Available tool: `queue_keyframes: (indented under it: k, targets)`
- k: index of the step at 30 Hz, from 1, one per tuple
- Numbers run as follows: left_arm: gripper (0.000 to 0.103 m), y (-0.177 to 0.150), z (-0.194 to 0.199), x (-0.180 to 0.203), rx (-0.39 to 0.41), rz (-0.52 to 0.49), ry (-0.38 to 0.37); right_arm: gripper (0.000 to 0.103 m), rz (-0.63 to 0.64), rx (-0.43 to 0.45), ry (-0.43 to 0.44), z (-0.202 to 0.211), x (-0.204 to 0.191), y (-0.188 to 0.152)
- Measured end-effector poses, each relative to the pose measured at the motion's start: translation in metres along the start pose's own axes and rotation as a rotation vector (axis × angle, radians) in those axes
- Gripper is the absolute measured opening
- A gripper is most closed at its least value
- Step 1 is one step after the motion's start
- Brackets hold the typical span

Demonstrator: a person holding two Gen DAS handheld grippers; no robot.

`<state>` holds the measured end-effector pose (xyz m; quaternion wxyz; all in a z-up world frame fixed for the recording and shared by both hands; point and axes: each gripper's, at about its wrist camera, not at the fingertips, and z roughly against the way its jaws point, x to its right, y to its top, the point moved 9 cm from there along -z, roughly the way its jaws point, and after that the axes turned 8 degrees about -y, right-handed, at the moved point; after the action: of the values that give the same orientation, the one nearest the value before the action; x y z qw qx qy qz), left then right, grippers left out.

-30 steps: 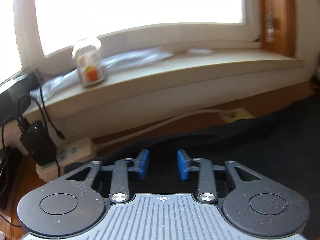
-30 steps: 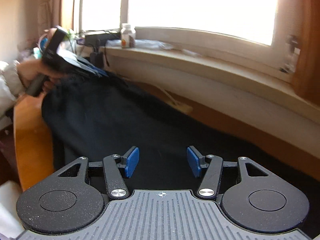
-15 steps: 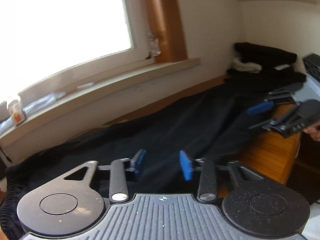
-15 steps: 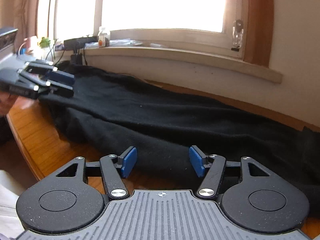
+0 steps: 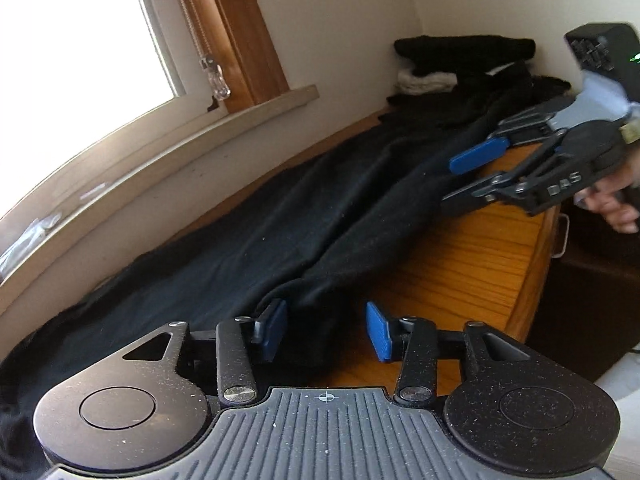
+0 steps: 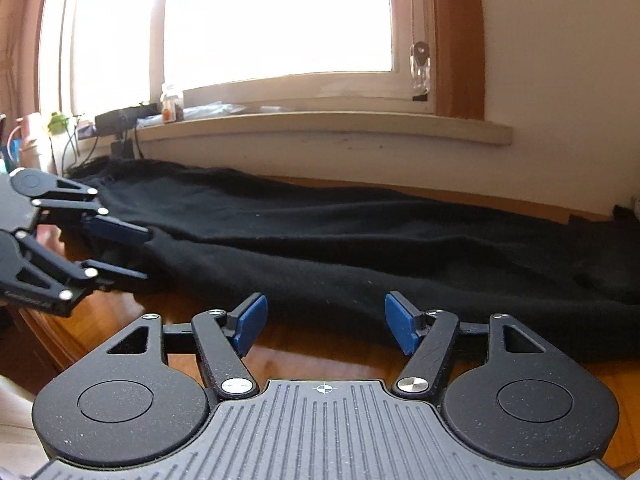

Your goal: Fold clothes

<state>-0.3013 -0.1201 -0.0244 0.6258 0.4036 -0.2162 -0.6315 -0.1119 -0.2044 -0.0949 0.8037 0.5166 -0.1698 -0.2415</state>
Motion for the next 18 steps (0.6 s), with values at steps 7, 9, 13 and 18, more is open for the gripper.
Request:
queue_keyframes:
  k: [7, 9, 13, 18]
  targets:
    - [0.002, 0.016, 0.0, -0.017, 0.063, 0.033, -0.036, 0.068, -0.005, 0.013, 0.024, 0.005, -0.006, 0.001]
    - [0.002, 0.027, 0.008, -0.031, 0.11, 0.081, -0.054, 0.068, 0.008, 0.019, 0.042, 0.006, -0.013, 0.004]
    - [0.002, 0.045, 0.011, -0.06, 0.151, 0.152, -0.082, 0.066, 0.033, 0.032, 0.084, 0.007, -0.028, 0.011]
    - [0.002, 0.06, 0.007, -0.076, 0.173, 0.182, -0.095, 0.051, 0.055, 0.029, 0.149, -0.004, -0.05, 0.02]
